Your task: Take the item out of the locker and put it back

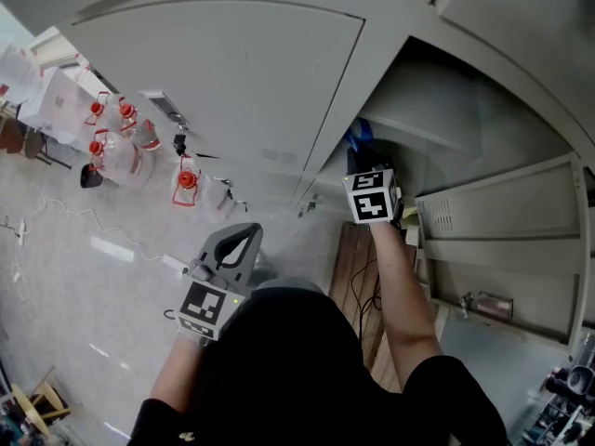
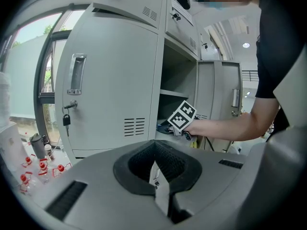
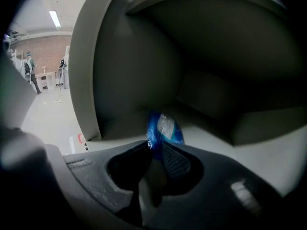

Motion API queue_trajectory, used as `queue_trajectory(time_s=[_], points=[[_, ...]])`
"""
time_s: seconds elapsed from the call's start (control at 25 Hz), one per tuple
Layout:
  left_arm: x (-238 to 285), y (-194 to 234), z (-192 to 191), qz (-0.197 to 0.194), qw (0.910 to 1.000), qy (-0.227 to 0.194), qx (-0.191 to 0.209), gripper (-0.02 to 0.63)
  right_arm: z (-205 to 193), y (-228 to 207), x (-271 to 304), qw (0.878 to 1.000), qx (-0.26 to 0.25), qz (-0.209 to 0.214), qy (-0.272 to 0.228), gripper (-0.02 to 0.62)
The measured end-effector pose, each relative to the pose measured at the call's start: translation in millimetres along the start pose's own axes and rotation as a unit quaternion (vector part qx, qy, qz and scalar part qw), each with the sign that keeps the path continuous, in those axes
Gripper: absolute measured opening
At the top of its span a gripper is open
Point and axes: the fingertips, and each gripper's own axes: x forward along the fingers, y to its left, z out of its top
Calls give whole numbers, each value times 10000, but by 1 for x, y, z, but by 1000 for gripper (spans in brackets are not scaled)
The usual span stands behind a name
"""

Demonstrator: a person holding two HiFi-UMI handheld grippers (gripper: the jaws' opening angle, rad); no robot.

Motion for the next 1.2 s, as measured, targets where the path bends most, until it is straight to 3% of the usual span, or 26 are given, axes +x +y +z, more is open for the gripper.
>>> queue_trajectory(time_s=[0.36, 0.72, 1.2], points=[[-5, -10, 0, -50, 10000, -27, 22, 9, -6, 11, -17, 9999, 4, 118, -70, 29], [-7, -30, 0, -151, 9998, 67, -119, 9, -23, 25, -47, 9980, 525, 200, -299, 21], [4, -52, 0, -496, 9988, 39, 25, 9, -56, 24, -104, 9941, 1003, 14, -420, 18]])
